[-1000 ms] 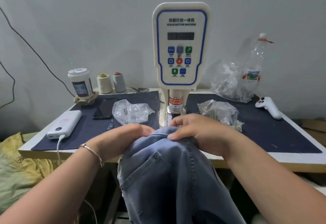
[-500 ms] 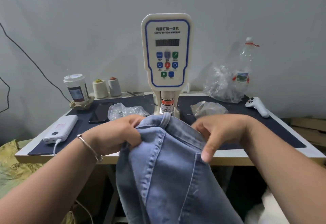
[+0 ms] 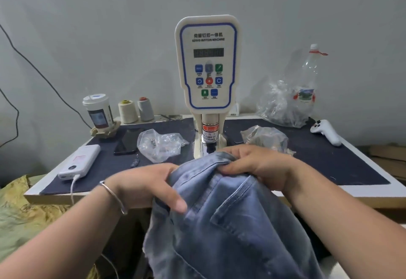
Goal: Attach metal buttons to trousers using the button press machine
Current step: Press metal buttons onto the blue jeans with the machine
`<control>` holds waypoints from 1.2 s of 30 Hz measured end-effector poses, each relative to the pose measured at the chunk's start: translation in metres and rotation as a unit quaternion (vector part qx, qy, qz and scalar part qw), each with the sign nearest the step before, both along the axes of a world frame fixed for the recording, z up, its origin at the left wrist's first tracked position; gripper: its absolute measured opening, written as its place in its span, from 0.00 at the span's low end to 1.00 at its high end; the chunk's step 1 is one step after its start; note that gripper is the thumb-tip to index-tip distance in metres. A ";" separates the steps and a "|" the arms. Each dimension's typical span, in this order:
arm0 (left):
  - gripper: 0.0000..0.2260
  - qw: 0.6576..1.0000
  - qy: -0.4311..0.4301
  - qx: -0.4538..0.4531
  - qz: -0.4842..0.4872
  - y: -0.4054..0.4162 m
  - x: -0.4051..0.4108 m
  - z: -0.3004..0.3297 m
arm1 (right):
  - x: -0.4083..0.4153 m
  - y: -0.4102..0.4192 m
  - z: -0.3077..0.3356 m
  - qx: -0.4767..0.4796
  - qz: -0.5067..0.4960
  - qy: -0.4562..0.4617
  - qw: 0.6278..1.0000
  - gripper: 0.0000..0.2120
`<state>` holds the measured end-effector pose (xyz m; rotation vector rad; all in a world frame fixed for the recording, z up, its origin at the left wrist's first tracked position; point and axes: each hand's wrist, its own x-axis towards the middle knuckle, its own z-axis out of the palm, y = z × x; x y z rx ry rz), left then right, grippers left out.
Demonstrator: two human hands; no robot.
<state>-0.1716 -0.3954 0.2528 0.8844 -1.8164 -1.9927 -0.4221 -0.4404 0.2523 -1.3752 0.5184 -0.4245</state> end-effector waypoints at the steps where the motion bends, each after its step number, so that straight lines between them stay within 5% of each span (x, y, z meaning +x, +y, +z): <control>1: 0.15 1.000 -0.008 -0.007 0.021 -0.001 -0.004 -0.007 | 0.004 -0.003 -0.003 -0.013 -0.032 0.015 0.999 0.10; 7: 0.24 0.966 0.020 0.055 0.251 -0.027 0.014 -0.022 | -0.002 -0.027 -0.023 -0.038 -0.195 0.102 0.975 0.18; 12: 0.19 0.965 -0.095 0.032 0.241 -0.040 0.026 -0.016 | -0.015 -0.049 -0.041 -0.110 -0.281 0.131 0.944 0.08; 14: 0.25 0.951 -0.105 0.026 0.289 -0.049 0.036 -0.021 | -0.034 -0.065 -0.055 -0.194 -0.420 0.200 0.864 0.04; 16: 0.25 0.932 -0.102 0.020 0.347 -0.057 0.048 -0.031 | -0.056 -0.078 -0.072 -0.293 -0.523 0.334 0.727 0.04; 18: 0.19 0.909 -0.111 0.001 0.401 -0.062 0.058 -0.045 | -0.070 -0.090 -0.088 -0.331 -0.531 0.401 0.669 0.11; 22: 0.14 0.824 -0.262 -0.172 0.472 -0.075 0.062 -0.085 | -0.073 -0.117 -0.106 -0.348 -0.464 0.494 0.648 0.15; 29: 0.15 0.758 -0.356 -0.328 0.436 -0.099 0.045 -0.103 | -0.067 -0.147 -0.103 -0.292 -0.443 0.559 0.637 0.08; 33: 0.16 0.757 -0.377 -0.332 0.417 -0.105 0.047 -0.112 | -0.067 -0.147 -0.113 -0.315 -0.470 0.547 0.617 0.16; 36: 0.11 0.773 -0.371 -0.311 0.410 -0.108 0.051 -0.114 | -0.066 -0.145 -0.116 -0.337 -0.482 0.534 0.607 0.08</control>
